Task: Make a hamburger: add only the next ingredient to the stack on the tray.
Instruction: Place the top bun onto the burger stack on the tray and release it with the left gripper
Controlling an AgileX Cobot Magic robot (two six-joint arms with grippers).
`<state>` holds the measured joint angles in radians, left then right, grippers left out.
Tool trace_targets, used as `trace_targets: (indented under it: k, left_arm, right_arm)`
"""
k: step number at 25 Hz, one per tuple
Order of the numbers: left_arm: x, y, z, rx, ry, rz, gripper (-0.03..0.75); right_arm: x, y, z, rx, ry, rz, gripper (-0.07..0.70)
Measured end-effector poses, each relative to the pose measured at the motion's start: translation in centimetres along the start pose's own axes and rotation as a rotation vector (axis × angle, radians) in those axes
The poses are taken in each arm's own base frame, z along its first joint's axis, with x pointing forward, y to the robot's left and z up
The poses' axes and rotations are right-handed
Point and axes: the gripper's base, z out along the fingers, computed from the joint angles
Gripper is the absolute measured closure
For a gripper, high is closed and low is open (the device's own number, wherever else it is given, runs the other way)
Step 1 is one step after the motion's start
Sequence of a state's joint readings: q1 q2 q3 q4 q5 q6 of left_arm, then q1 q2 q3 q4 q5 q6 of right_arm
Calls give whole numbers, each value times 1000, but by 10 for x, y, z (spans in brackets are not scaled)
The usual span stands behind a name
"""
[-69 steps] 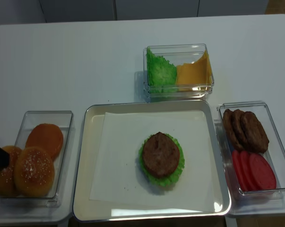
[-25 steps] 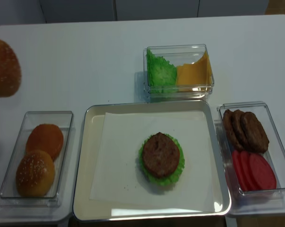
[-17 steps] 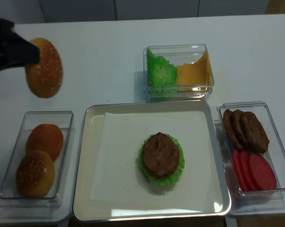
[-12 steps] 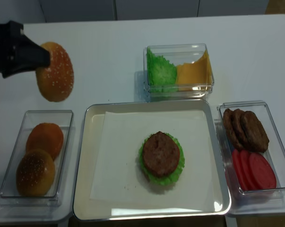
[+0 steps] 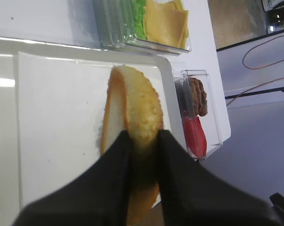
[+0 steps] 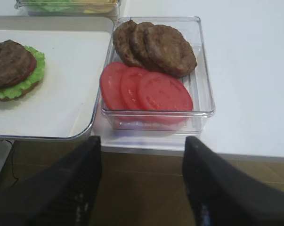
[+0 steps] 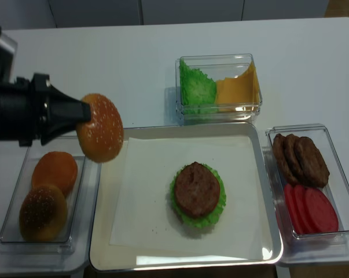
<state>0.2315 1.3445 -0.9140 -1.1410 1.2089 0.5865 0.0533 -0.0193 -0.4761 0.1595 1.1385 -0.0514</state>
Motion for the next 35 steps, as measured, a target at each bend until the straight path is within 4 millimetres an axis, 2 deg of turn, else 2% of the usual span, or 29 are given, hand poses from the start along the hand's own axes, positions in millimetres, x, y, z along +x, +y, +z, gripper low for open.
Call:
trace_targets:
  k: [5,13,19,24,31,35]
  left_arm:
    - [9,9,5,7,13,-12,602]
    - [10,7,8,9,21,0,612]
    - [26,-12,35,27,145,65,614]
    - [27,-26,50,67,111,72,601]
    - [32,-35,60,78,117,65,617]
    - [35,-38,78,119,153,20,617]
  right_arm:
    - [0,0,0,0,0,0,200]
    - [0,0,0,0,0,0,200]
    - [0,0,0,0,0,2,200]
    - [0,0,0,0,0,4,200]
    - [0,0,0,0,0,4,200]
    - [0,0,0,0,0,4,200]
